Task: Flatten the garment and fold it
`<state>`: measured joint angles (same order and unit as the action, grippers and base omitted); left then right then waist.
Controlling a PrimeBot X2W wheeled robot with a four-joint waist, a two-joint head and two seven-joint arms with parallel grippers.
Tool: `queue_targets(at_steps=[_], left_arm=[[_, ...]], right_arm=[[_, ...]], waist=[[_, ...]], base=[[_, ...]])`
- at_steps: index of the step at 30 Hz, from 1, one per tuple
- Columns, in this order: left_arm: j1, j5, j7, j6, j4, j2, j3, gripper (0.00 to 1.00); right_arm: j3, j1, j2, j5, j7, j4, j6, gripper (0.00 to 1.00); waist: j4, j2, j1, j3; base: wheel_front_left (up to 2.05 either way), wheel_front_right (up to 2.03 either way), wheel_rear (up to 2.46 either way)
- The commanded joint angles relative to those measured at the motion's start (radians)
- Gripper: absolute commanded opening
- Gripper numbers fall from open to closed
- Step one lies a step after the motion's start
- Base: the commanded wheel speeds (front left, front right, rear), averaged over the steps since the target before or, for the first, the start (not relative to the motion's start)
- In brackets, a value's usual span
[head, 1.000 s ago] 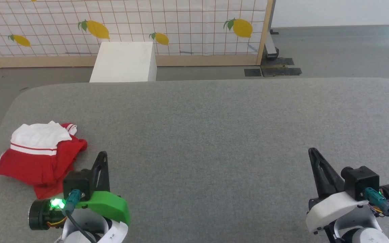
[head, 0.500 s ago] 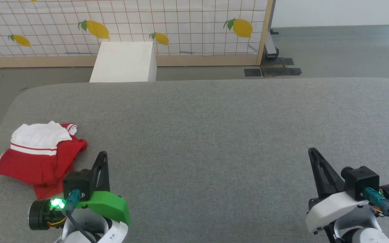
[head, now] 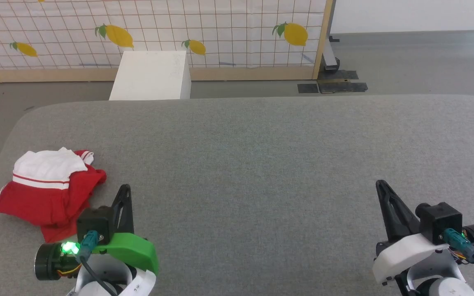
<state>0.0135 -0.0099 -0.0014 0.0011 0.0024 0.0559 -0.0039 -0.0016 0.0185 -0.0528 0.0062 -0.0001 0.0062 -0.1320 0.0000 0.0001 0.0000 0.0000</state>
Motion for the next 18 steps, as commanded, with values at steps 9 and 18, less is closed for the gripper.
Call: queue_targets(at_steps=[9, 18], left_arm=[[-0.013, 0.01, 0.001, -0.001, -0.002, -0.006, 0.004, 0.0], [-0.013, 0.01, 0.001, -0.001, -0.002, -0.006, 0.004, 0.0]], right_arm=[[0.002, -0.018, 0.003, -0.006, 0.0, -0.006, 0.001, 0.0], [0.002, -0.018, 0.003, -0.006, 0.0, -0.006, 0.001, 0.0]], waist=[[0.0, -0.0001, 0.0, 0.0], [0.0, -0.0001, 0.0, 0.0]], base=[[0.0, 0.0, 0.0], [0.0, 0.0, 0.0]])
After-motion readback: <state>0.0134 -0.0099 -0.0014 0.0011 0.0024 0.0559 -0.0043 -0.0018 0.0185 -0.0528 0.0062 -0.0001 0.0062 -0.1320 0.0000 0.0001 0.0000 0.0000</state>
